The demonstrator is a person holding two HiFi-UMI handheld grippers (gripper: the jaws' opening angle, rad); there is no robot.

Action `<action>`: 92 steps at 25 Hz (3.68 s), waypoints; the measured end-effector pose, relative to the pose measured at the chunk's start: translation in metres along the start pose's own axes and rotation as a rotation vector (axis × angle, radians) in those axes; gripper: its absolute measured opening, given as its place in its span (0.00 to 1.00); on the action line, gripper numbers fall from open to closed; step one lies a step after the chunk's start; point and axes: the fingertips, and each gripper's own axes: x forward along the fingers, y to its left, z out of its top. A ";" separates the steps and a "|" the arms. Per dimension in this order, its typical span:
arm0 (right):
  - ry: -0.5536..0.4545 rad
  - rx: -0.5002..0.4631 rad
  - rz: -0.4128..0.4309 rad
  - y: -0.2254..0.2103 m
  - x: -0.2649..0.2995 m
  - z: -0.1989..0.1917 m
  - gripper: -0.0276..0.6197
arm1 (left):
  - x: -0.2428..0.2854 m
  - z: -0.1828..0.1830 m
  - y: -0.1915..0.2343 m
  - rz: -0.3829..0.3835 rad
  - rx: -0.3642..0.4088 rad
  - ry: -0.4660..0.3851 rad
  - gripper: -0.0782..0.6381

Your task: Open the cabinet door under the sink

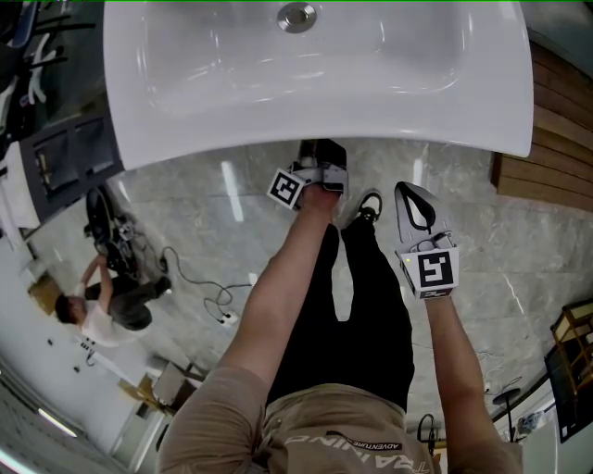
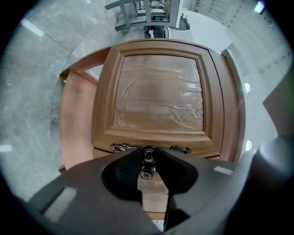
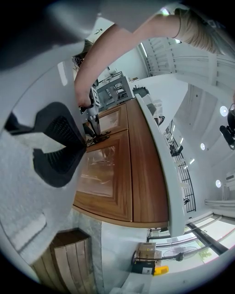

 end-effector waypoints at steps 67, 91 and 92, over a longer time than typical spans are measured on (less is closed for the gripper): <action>0.049 -0.081 0.066 0.132 -0.002 -0.029 0.05 | -0.131 0.018 0.004 0.043 0.079 0.403 0.24; 0.043 -0.111 0.080 0.213 0.016 -0.021 0.05 | -0.221 0.090 0.013 0.115 0.102 0.534 0.24; 0.042 -0.113 0.081 0.216 0.016 -0.020 0.05 | -0.224 0.095 0.012 0.113 0.106 0.541 0.24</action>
